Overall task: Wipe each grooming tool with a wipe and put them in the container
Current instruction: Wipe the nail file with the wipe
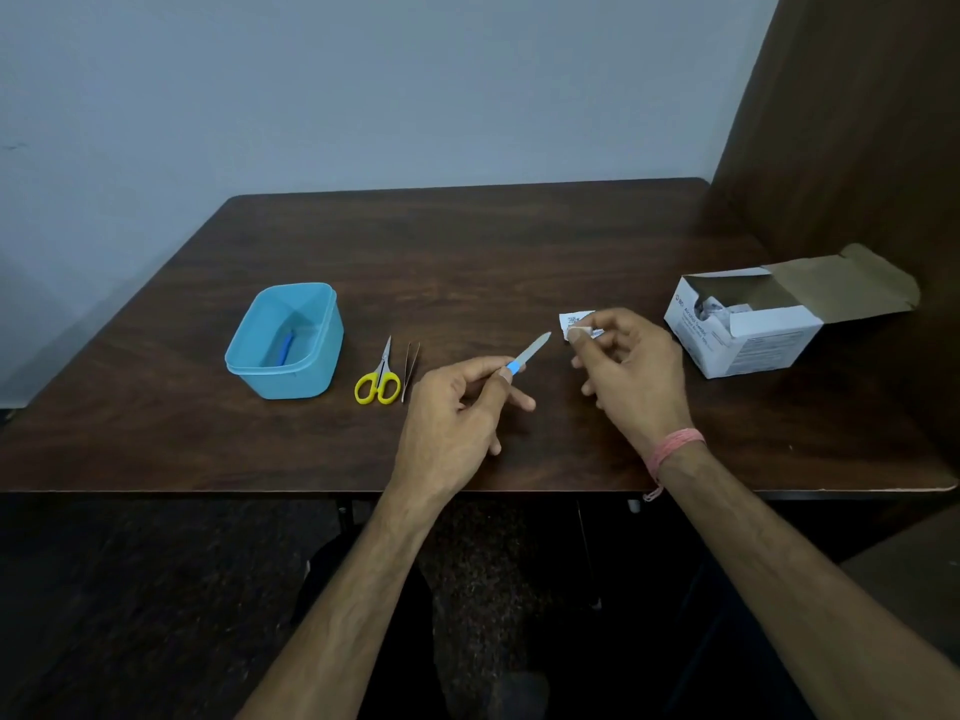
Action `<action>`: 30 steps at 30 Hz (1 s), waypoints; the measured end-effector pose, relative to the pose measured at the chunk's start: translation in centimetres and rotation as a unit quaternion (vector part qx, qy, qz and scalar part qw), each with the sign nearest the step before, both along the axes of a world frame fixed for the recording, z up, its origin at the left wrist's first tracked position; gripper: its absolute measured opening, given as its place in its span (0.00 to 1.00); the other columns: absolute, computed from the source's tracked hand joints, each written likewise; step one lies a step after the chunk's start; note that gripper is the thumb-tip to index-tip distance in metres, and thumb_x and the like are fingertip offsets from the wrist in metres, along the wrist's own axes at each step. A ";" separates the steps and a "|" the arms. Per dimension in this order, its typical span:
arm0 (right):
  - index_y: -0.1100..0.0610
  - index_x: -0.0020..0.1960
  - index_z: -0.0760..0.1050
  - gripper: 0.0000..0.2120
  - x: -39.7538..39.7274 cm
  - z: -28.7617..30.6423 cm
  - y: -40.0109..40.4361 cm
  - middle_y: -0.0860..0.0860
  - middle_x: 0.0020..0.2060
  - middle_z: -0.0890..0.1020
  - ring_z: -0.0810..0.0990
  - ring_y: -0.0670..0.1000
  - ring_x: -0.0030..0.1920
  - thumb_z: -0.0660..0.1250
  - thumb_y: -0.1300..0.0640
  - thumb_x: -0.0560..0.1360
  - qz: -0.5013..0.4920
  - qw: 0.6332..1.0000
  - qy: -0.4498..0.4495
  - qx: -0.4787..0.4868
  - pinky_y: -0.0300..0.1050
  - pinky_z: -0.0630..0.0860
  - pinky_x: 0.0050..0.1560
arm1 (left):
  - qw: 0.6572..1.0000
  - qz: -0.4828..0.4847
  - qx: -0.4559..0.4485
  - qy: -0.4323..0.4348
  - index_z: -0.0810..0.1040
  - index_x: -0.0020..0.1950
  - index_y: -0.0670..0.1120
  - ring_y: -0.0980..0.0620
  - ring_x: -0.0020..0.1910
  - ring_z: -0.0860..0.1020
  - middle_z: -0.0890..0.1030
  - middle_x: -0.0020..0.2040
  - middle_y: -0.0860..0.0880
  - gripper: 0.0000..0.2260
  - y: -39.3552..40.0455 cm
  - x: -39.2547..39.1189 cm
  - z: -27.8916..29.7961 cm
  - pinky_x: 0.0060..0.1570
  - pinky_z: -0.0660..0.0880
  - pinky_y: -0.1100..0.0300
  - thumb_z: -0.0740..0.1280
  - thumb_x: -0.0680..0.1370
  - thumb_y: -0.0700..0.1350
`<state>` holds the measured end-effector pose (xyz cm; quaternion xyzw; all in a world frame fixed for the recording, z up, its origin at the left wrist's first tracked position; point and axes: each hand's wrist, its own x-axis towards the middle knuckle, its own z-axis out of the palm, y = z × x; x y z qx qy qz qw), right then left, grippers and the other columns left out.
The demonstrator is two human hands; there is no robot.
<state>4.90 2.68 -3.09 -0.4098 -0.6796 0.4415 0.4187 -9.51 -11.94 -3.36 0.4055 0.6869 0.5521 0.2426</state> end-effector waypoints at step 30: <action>0.52 0.49 0.88 0.05 0.3 0.1 -0.3 0.51 0.41 0.90 0.85 0.53 0.31 0.79 0.61 0.78 0.170 0.985 -0.017 -0.010 0.44 0.76 0.28 | 1.000 -0.009 0.022 0.015 0.91 0.62 0.53 0.51 0.26 0.82 0.92 0.52 0.57 0.08 0.2 -0.3 -0.5 0.28 0.74 0.64 0.78 0.83 0.43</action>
